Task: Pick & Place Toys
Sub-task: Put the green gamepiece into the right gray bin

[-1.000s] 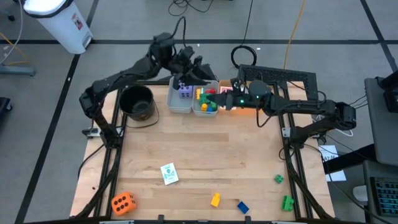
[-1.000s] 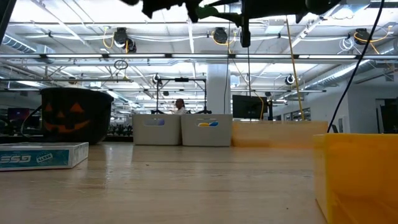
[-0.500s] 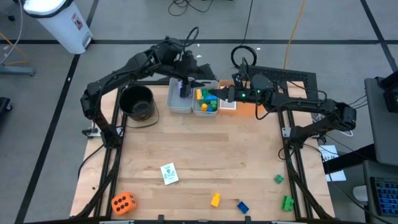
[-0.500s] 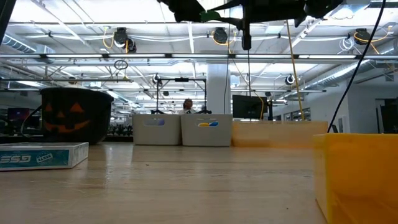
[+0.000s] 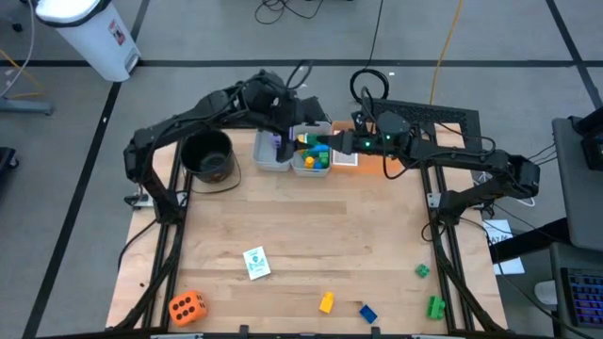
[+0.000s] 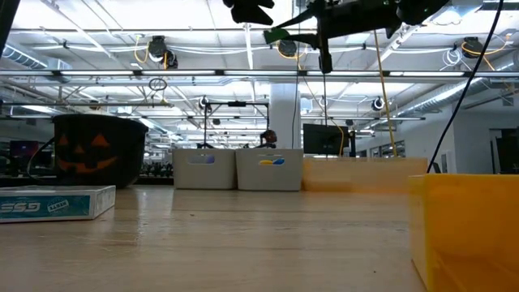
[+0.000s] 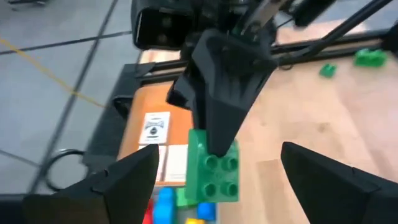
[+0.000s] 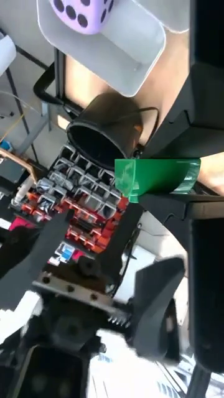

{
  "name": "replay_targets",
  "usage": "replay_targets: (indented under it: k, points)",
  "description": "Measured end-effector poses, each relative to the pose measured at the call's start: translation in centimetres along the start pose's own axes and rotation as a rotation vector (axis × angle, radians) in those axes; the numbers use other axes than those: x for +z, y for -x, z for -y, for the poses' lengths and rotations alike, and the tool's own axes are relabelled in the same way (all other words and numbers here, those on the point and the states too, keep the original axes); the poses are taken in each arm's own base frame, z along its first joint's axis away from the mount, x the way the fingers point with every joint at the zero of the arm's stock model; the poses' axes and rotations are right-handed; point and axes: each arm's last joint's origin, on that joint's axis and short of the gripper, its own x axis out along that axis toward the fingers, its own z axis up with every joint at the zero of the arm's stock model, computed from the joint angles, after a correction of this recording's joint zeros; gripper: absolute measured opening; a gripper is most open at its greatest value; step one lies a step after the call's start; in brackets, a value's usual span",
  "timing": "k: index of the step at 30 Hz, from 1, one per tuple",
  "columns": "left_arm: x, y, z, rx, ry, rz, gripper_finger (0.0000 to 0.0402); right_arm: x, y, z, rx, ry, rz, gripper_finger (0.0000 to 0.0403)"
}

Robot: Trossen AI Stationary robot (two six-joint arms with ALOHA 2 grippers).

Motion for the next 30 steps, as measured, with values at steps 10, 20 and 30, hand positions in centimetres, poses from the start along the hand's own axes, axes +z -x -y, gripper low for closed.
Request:
replay_targets:
  k: [10,20,30]
  points:
    - [0.5,-1.1,1.4,0.079,-0.103,-0.028,0.0347,0.4,0.0,-0.5,0.041,-0.021,0.061,0.0055]
    - [0.5,-1.7,1.6,0.132,-0.186,-0.058,0.0347,0.7,0.1,-0.8,0.065,-0.047,0.105,0.0055]
    - [0.5,-1.7,1.4,0.169,-0.205,-0.073,0.0296,0.7,0.1,-0.8,0.067,-0.063,0.105,0.0055]
